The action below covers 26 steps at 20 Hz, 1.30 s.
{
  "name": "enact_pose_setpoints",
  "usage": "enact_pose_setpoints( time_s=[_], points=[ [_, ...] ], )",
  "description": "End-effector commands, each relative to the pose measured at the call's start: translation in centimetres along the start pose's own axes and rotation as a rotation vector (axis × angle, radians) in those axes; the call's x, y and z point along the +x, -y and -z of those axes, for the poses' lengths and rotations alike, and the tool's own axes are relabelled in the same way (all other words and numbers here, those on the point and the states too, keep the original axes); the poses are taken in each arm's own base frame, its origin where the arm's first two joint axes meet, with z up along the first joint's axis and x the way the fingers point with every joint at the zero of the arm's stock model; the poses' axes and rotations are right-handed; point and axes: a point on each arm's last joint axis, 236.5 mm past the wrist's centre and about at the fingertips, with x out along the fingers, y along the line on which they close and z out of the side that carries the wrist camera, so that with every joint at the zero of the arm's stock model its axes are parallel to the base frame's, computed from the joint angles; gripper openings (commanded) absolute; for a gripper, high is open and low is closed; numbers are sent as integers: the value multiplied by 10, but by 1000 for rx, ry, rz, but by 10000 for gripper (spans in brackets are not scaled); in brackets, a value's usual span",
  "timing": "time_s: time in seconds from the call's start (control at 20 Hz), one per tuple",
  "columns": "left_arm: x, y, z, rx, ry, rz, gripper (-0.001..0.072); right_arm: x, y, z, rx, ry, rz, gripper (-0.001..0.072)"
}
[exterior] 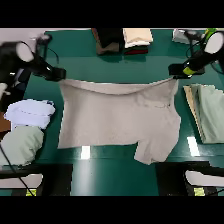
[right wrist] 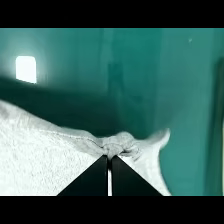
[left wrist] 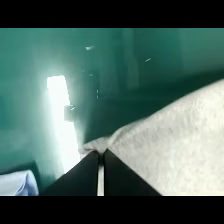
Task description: Fold the shirts.
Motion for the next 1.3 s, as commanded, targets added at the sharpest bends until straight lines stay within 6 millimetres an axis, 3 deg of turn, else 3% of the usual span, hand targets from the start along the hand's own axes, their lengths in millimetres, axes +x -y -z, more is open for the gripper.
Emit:
enact_pose_setpoints(
  time_s=[0.0, 0.15, 0.25, 0.35, 0.5, 0.65, 0.85, 1.0, 1.15, 1.2, 1.25],
  points=[
    [56, -4, 6, 17, -35, -2, 26, 55, 6, -6, 97, -77, -129, 16],
    [50, -4, -3, 37, -10, -2, 26, 43, 21, -24, 125, -31, -171, 16],
    [45, -11, 3, 29, -49, 0, 26, 31, 31, -18, 103, -25, -164, 16],
    [43, -21, 20, -12, -119, 14, 27, 27, 41, 1, 104, -45, -151, 16],
    [41, -9, 44, -42, -209, 128, 27, 35, 53, 42, 136, -96, -140, 16],
    [53, 8, 63, -57, -255, 185, 27, 55, 51, 78, 147, -138, -138, 16],
    [74, 17, 93, -78, -308, 202, 27, 82, 42, 119, 143, -213, -139, 16],
    [80, 15, 107, -83, -341, 198, 27, 92, 40, 138, 155, -257, -144, 17],
    [77, 16, 112, -81, -364, 202, 28, 88, 40, 135, 153, -242, -144, 18],
    [74, 17, 114, -78, -375, 203, 90, 82, 40, 129, 150, -221, -145, 87],
    [69, 16, 114, -82, -376, 199, 373, 73, 40, 120, 147, -192, -146, 283]
  ],
)
